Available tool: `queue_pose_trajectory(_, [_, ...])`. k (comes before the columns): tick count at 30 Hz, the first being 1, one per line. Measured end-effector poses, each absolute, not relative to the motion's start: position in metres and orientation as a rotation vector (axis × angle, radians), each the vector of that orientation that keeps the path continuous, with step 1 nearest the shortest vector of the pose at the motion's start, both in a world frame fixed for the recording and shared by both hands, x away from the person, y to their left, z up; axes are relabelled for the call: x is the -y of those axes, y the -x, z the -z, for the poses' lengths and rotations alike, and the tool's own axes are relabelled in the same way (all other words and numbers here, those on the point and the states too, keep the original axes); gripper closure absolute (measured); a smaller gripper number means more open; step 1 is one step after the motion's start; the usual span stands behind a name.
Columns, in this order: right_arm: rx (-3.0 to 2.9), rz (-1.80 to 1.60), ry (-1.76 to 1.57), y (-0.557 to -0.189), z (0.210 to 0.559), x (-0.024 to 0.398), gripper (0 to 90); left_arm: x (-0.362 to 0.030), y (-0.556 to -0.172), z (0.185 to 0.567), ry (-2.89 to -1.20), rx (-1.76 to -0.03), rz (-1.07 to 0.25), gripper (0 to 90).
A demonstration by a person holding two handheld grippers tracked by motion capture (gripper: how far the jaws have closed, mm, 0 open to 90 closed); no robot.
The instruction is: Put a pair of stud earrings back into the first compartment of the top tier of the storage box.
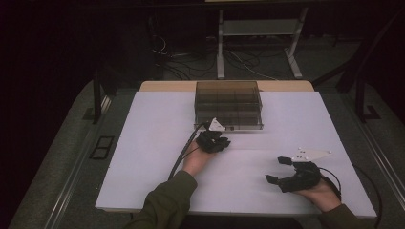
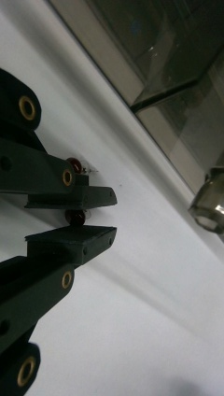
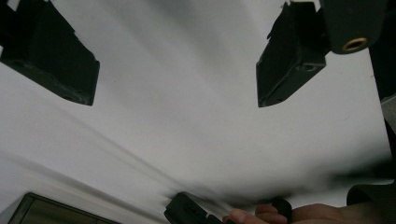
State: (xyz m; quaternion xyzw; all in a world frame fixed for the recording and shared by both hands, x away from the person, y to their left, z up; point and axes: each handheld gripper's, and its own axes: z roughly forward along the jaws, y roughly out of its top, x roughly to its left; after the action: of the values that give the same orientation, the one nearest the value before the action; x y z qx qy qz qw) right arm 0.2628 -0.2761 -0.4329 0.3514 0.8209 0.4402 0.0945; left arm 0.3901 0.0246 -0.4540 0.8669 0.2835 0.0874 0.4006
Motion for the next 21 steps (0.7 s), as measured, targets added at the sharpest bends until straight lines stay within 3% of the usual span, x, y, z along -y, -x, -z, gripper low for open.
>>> queue_pose_trajectory(21, [-2.442,-1.302,-1.030,-0.262,0.433,0.275,12.7,-0.041,-0.378,0.430,-2.205,-0.612,-0.127,78.5])
